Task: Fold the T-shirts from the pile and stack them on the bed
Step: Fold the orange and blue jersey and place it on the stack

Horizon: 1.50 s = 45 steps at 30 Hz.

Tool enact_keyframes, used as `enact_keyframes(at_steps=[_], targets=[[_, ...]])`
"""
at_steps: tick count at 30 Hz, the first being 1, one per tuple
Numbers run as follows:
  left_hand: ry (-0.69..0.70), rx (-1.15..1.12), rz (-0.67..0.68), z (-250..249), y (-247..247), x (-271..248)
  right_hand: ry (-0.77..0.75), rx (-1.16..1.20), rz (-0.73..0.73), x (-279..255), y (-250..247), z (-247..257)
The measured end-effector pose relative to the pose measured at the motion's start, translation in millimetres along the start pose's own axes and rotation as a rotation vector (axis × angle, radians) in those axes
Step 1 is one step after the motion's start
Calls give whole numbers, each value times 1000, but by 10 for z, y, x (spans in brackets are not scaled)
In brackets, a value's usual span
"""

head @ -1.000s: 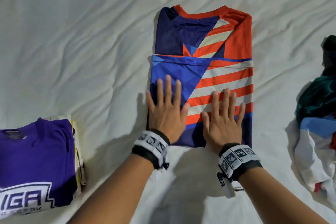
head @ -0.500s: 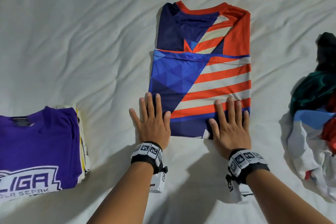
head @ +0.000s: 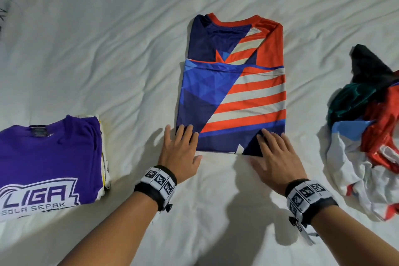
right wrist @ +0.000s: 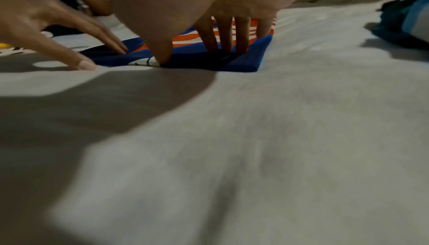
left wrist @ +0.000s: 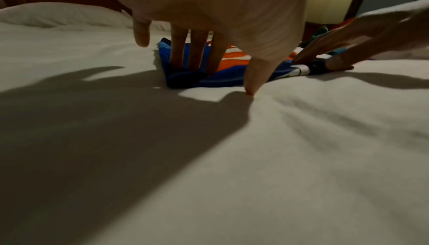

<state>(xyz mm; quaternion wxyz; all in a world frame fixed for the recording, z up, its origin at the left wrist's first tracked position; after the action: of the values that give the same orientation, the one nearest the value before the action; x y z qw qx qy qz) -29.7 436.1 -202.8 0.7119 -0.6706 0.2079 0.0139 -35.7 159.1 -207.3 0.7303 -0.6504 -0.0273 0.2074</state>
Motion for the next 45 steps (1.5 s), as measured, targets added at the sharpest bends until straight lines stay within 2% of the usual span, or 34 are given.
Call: enact_keyframes(at_steps=[7, 11, 17, 21, 26, 28, 30, 32, 35, 38, 42, 45], targets=[[51, 215, 6, -100, -8, 158, -73, -111, 94, 74, 60, 46], [29, 331, 22, -139, -61, 160, -36, -217, 132, 152, 54, 108], [1, 248, 141, -103, -311, 85, 22, -174, 151, 109, -239, 251], [-34, 172, 215, -127, -535, -98, 26, -233, 290, -63, -431, 315], [36, -81, 479, -182, -772, -362, 11, -83, 552, -302, -682, 421], [45, -149, 546, -175, -880, -353, 28, -36, 597, -338, -765, 403], [20, -182, 557, -109, -964, -244, 60, -6, 548, -275, -855, 351], [-24, -210, 511, 20, -1025, -53, 106, 24, 407, -138, -947, 272], [-116, -272, 378, 268, -1096, 309, 185, 77, 150, 136, -1044, 115], [-232, -386, 242, 502, -1146, 637, 279, 202, -47, 411, -1102, -76], [-343, -533, 81, 715, -1102, 1008, 381, 434, -198, 750, -1132, -341], [-387, -628, -6, 831, -1004, 1253, 394, 545, -217, 1006, -1037, -535]])
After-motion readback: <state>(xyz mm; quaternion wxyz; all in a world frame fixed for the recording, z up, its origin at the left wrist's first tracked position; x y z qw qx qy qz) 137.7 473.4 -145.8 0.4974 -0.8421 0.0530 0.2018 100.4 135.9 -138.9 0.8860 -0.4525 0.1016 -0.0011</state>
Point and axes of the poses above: each hand's wrist, its own x-axis towards the middle knuckle, its own y-axis out of the palm, z = x × y, the point moved 4 cm from there along x, towards the middle knuckle, and after that the axes turned 2 degrees about -y, right-handed, at the moved point
